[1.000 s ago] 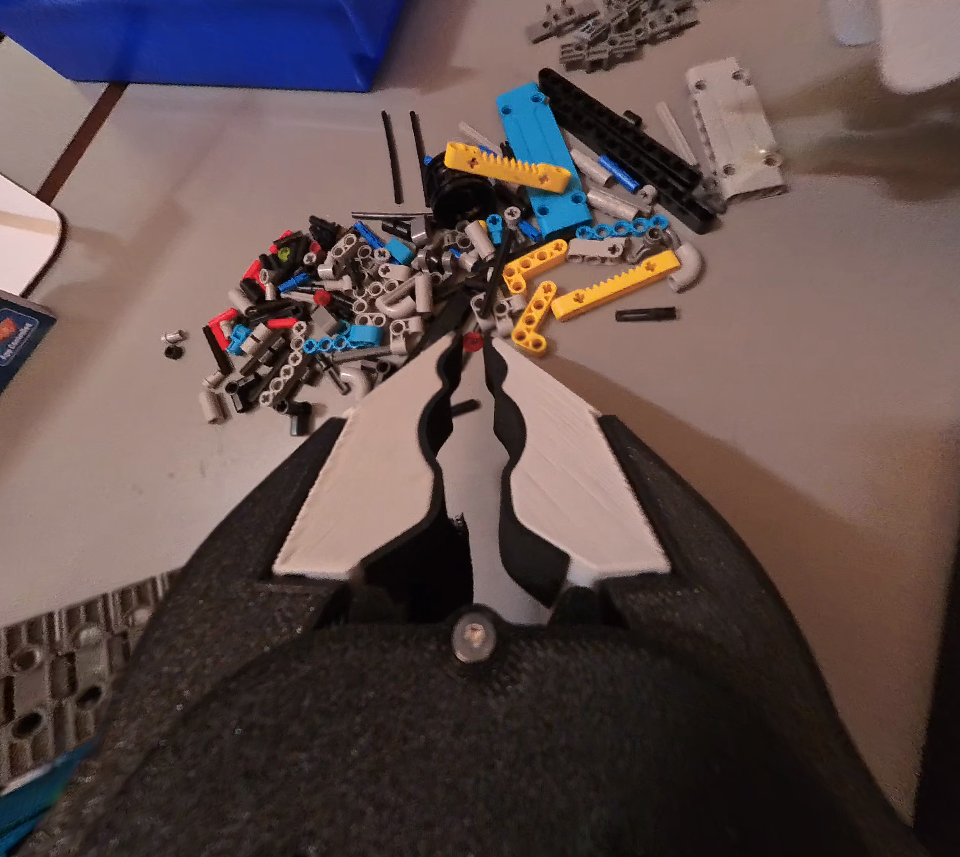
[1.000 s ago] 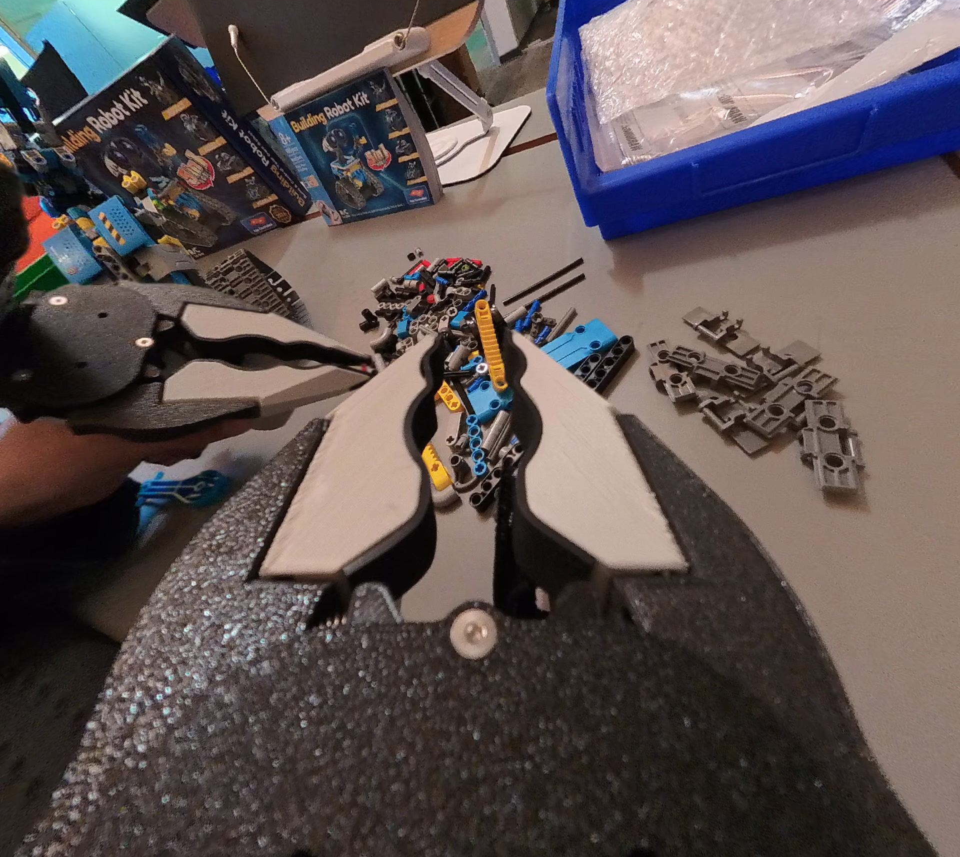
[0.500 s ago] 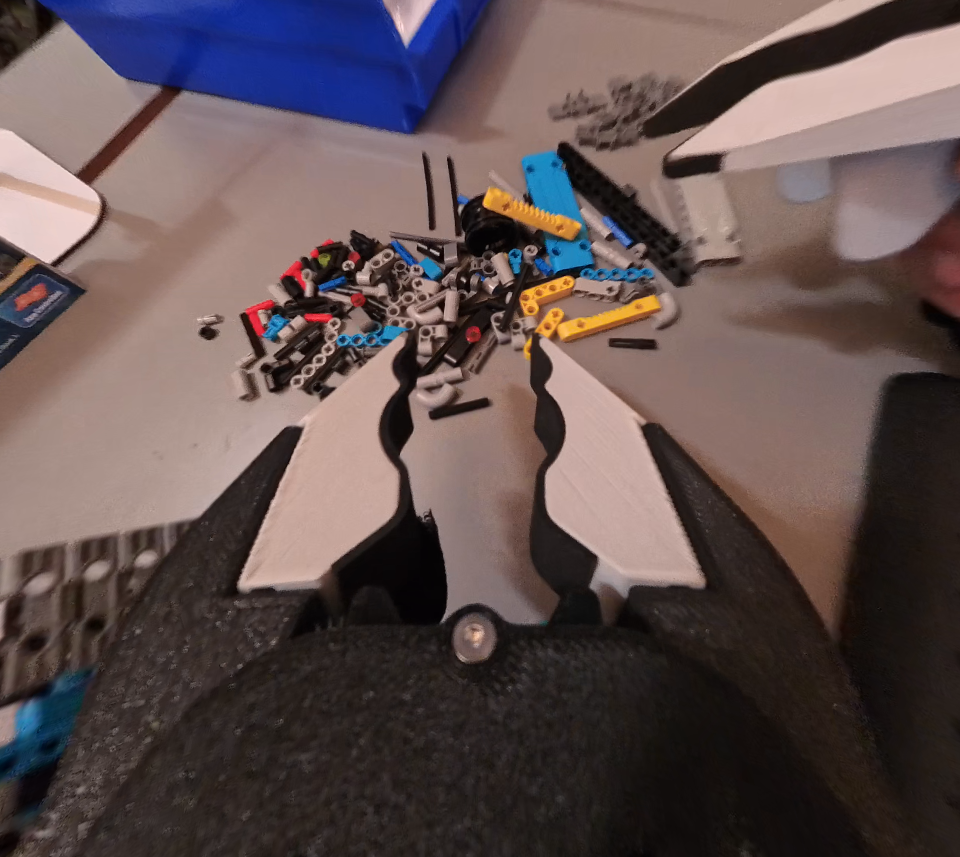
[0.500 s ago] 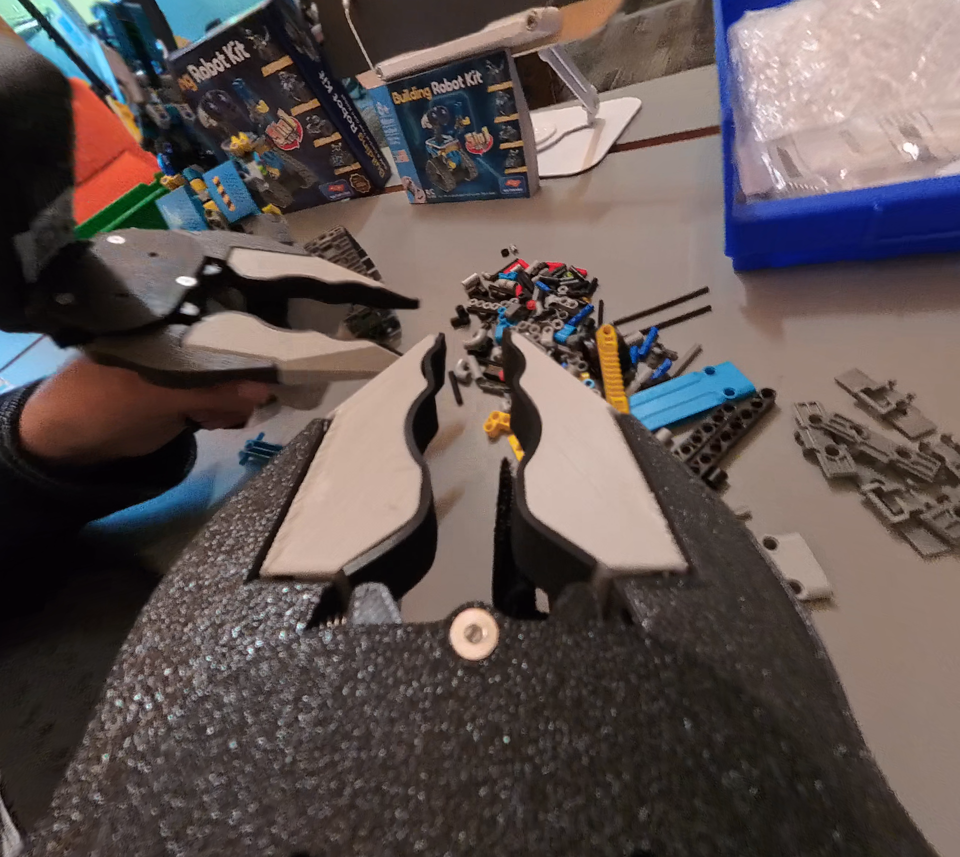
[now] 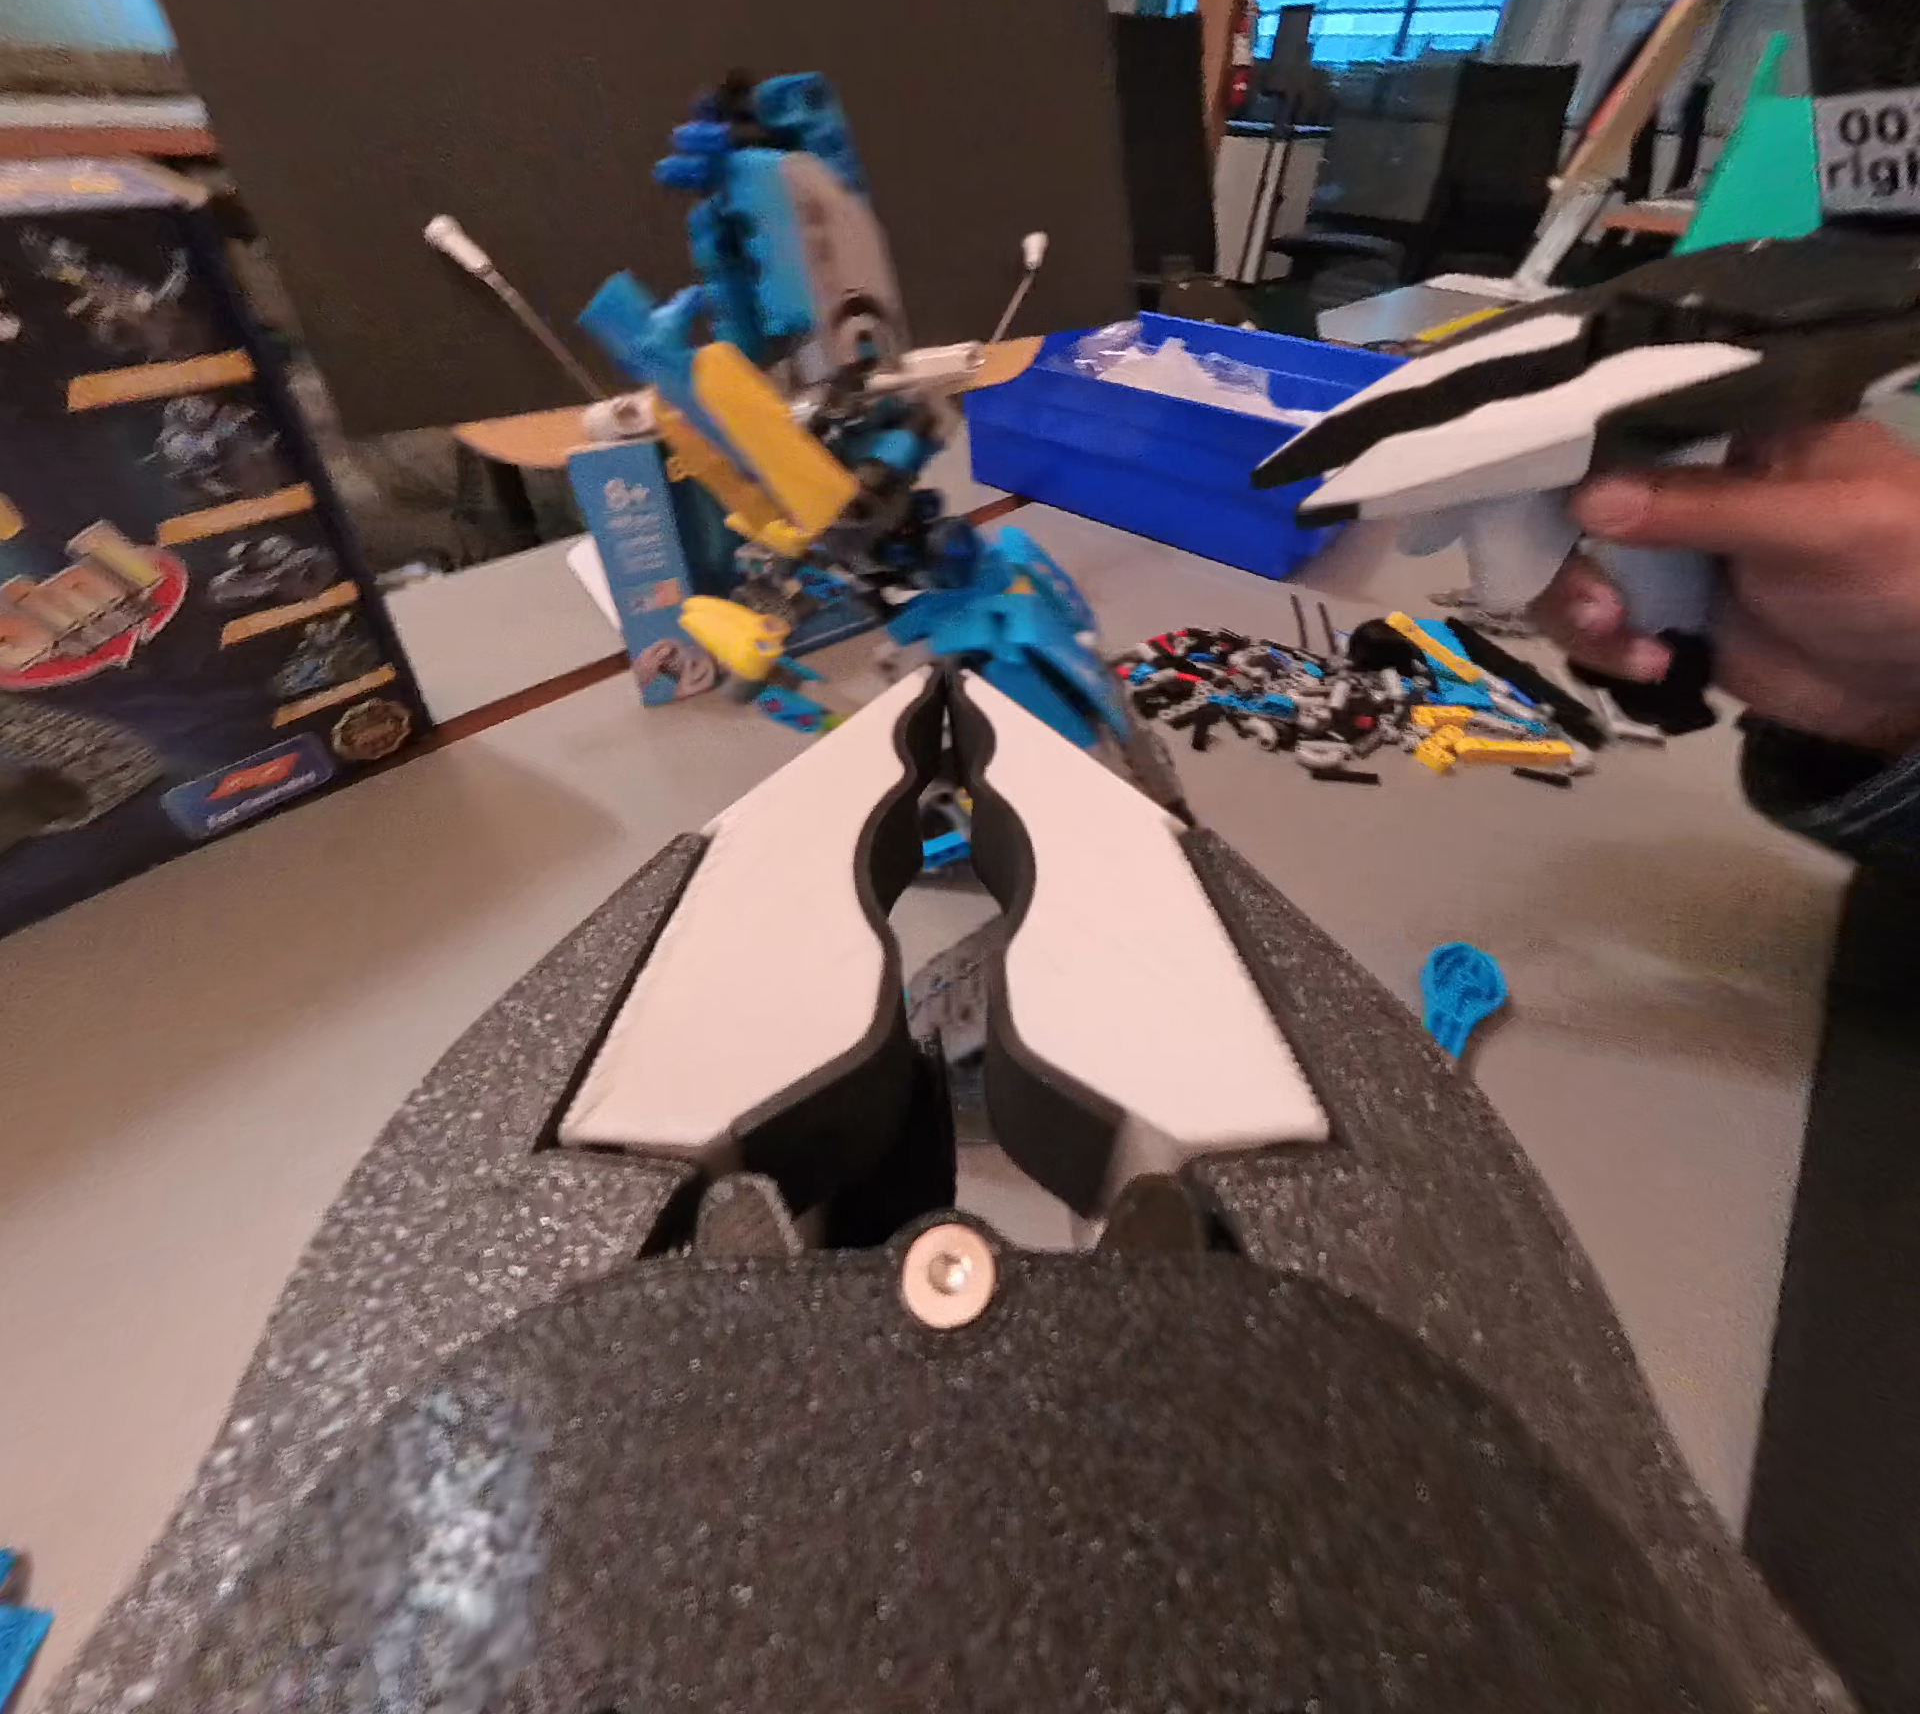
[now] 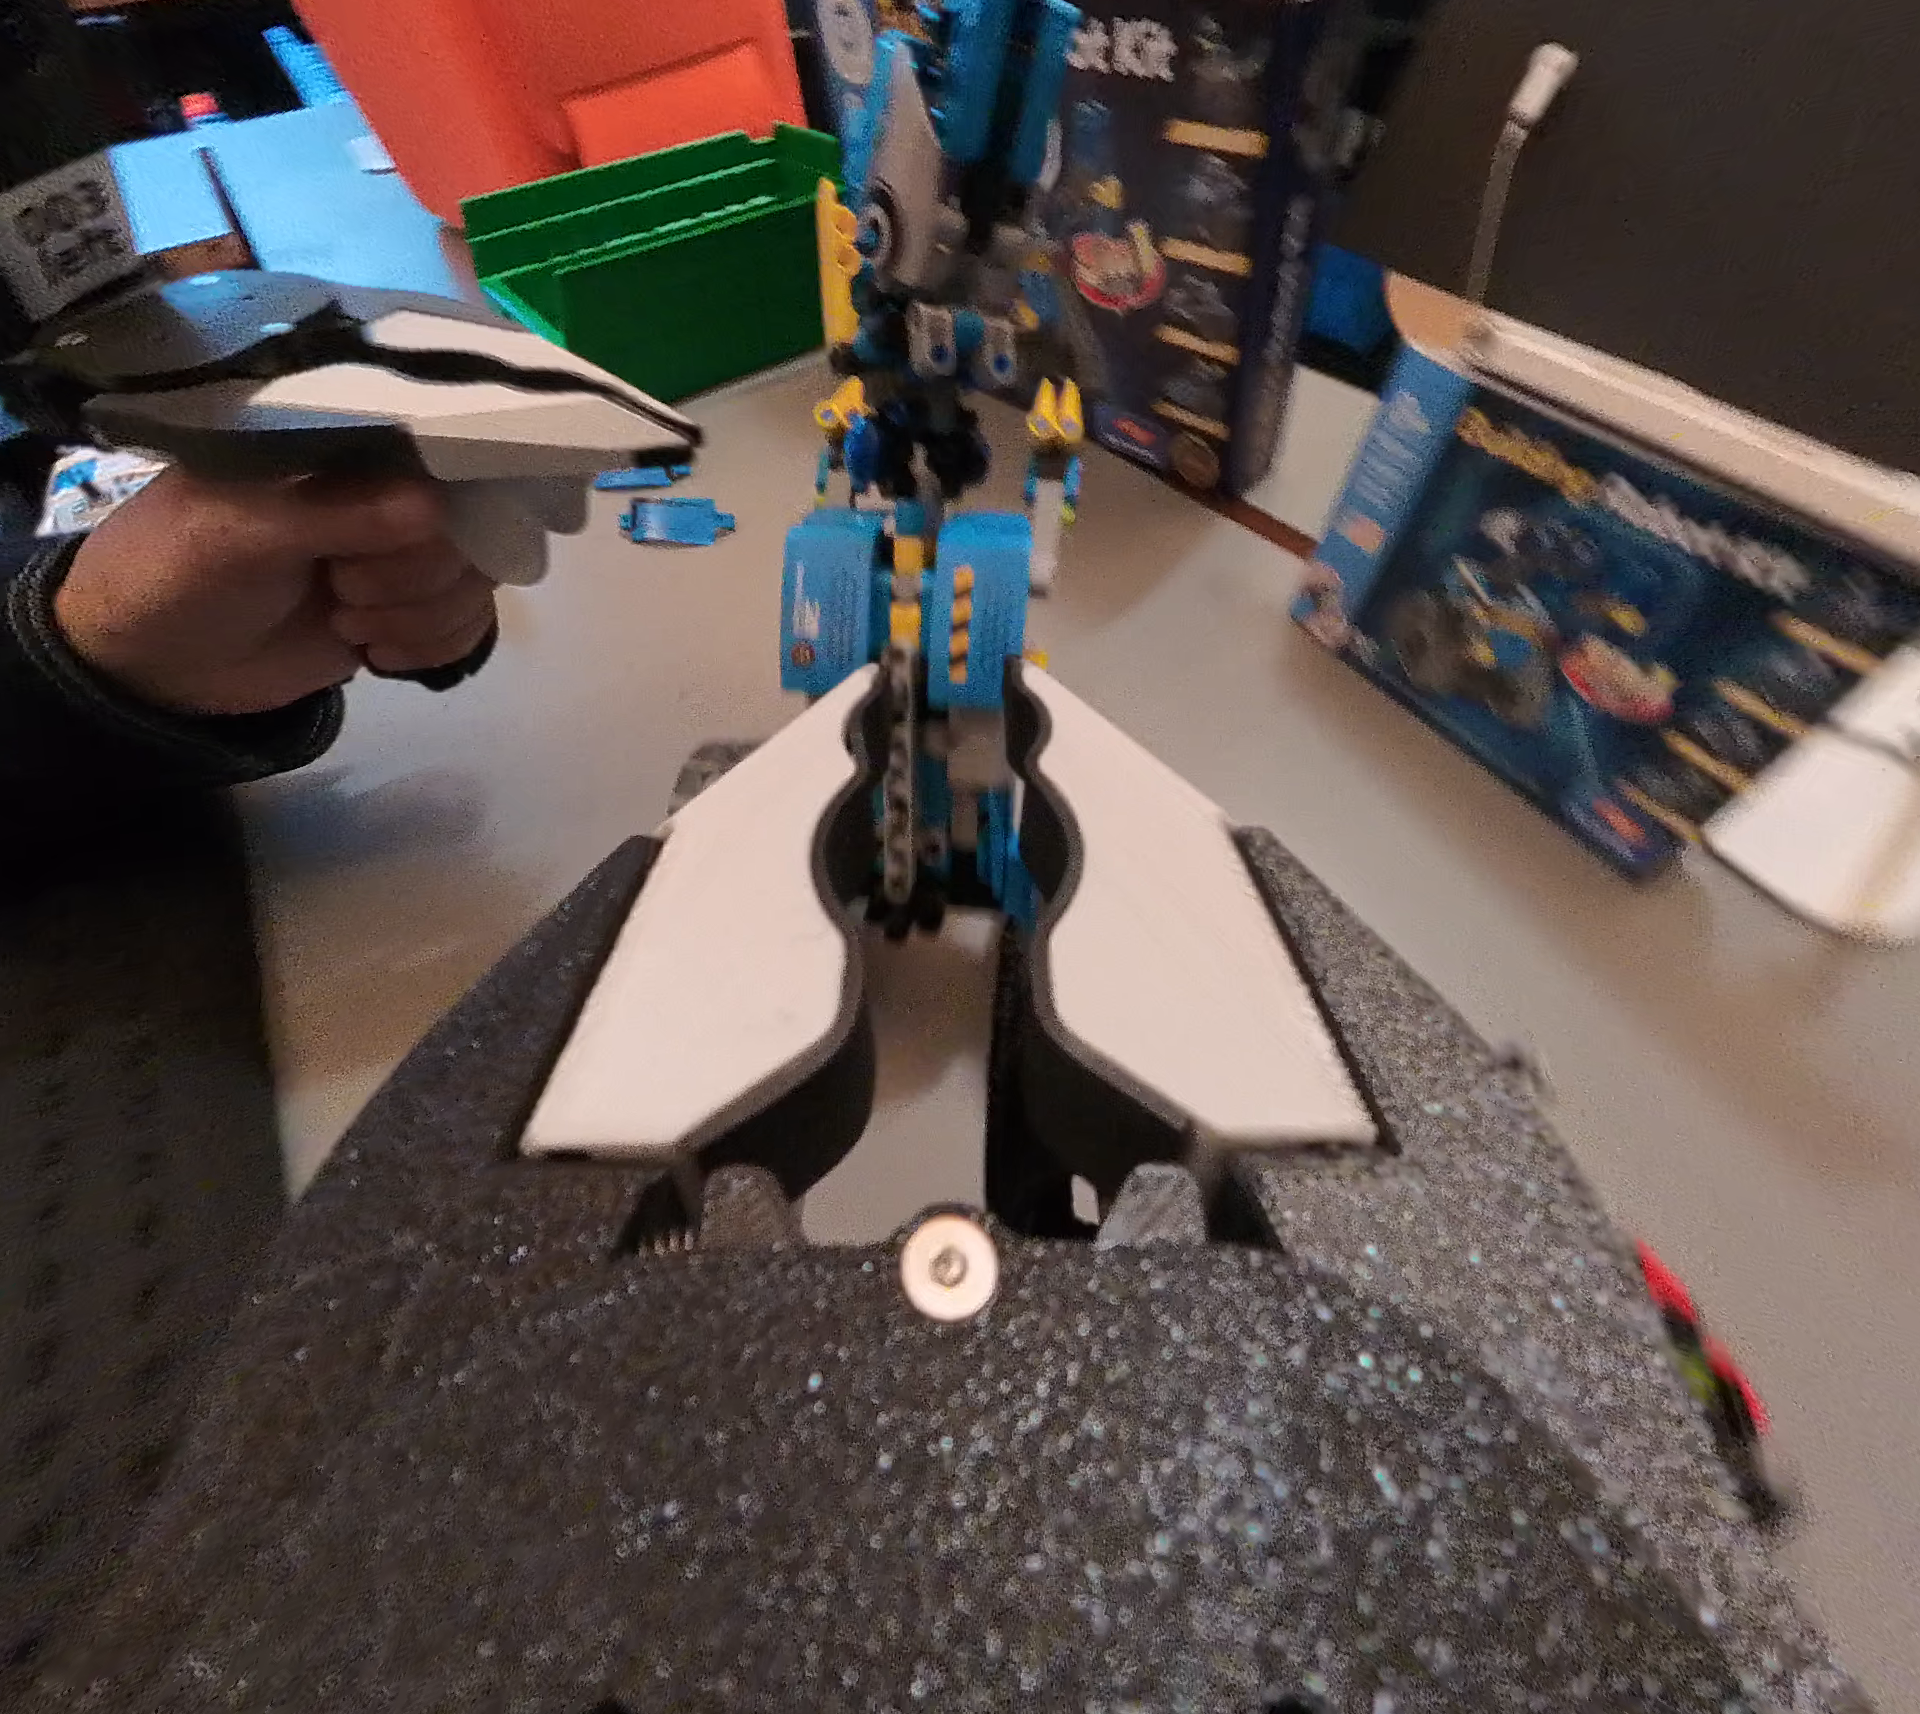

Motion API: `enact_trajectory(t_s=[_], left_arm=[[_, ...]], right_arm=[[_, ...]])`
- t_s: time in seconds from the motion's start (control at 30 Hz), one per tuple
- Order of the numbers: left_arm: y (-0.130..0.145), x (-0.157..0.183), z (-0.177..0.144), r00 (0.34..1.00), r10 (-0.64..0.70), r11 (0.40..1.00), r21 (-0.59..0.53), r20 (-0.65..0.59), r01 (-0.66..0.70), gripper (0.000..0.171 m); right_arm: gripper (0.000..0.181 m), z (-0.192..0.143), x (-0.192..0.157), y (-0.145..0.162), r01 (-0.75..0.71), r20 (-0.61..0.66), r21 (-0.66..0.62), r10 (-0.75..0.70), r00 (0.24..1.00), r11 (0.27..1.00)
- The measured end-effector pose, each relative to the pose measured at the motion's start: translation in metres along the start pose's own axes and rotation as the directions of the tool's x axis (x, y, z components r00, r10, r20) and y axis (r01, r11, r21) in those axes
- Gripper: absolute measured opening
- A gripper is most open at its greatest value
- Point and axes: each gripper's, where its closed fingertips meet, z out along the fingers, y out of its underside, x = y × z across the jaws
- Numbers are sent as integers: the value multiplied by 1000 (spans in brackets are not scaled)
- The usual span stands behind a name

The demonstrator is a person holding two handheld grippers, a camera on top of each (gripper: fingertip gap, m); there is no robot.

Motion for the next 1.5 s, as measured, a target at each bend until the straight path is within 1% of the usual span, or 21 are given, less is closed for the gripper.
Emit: enact_trajectory(t_s=[0.03, 0.07, 0.13, 0.2, 0.27, 0.3, 0.33, 0.4, 0.47, 0.5, 0.6, 0.63, 0.73, 0.77, 0.83, 0.87, 0.9, 1.07, 1.2, 1.43, 1.5], left_arm=[[3, -9, 4, 999, -49, 999, -18, 7, 49, 1], [7, -13, 8, 994, -108, 994, -31, -4, 108, 10], [14, -11, 13, 969, -239, 971, -24, -65, 238, 42], [25, -7, 15, 938, -326, 944, 0, -117, 329, 61], [38, -6, 19, 898, -416, 908, -20, -141, 418, 62], [39, -1, 21, 874, -452, 891, -48, -180, 451, 64], [41, 2, 24, 866, -453, 891, -70, -210, 449, 62], [54, 4, 33, 890, -410, 911, -125, -198, 392, 61], [58, 18, 37, 895, -359, 931, -168, -263, 324, 63], [60, 23, 39, 908, -315, 945, -178, -275, 274, 63], [65, 33, 45, 947, -169, 976, -183, -272, 121, 72], [69, 35, 48, 958, -129, 977, -198, -255, 79, 71], [87, 39, 53, 972, -41, 966, -257, -233, -21, 64], [92, 42, 53, 970, -33, 961, -274, -240, -35, 66], [100, 45, 54, 971, -25, 955, -293, -239, -47, 62], [100, 45, 54, 973, -24, 955, -292, -231, -45, 60], [100, 45, 54, 974, -34, 955, -295, -226, -35, 57], [101, 43, 53, 974, -47, 953, -302, -221, -22, 53], [102, 44, 53, 973, -51, 952, -304, -224, -20, 53], [103, 44, 50, 963, -48, 949, -313, -265, -39, 53], [103, 43, 42, 940, -44, 944, -323, -339, -72, 53]], right_arm=[[21, 17, -2, -3, 26, 25, 9, -26, 999, 1000], [21, 30, -2, -3, 44, 23, 15, -44, 999, 999], [20, 38, -7, -6, 50, 19, 85, -52, 998, 995], [20, 33, -14, -1, 16, 32, 146, -21, 999, 989], [21, 29, -18, 11, 48, 16, 124, -50, 999, 991], [21, 28, -20, 14, 71, 3, 122, -71, 997, 990], [23, 30, -24, 14, 94, -3, 120, -94, 996, 988], [30, 35, -28, 12, 205, -68, 99, -199, 978, 974], [34, 40, -27, 14, 357, -175, 25, -348, 921, 934], [41, 41, -27, 17, 418, -212, -4, -409, 887, 908], [40, 43, -28, 17, 534, -307, -37, -519, 798, 844], [39, 43, -30, 16, 554, -322, -42, -536, 780, 831], [31, 50, -35, 16, 576, -334, -48, -556, 761, 816], [31, 53, -37, 19, 581, -318, -59, -567, 760, 812], [33, 58, -33, 22, 591, -339, -90, -582, 739, 802], [25, 57, -30, 21, 599, -362, -98, -589, 723, 795], [23, 56, -28, 20, 605, -375, -105, -595, 711, 789], [18, 56, -29, 21, 589, -320, -159, -606, 729, 792], [11, 53, -33, 20, 665, -338, -229, -699, 630, 711], [14, 57, -36, 22, 649, -316, -185, -670, 672, 738], [10, 56, -48, 20, 622, -274, -90, -620, 735, 778]])
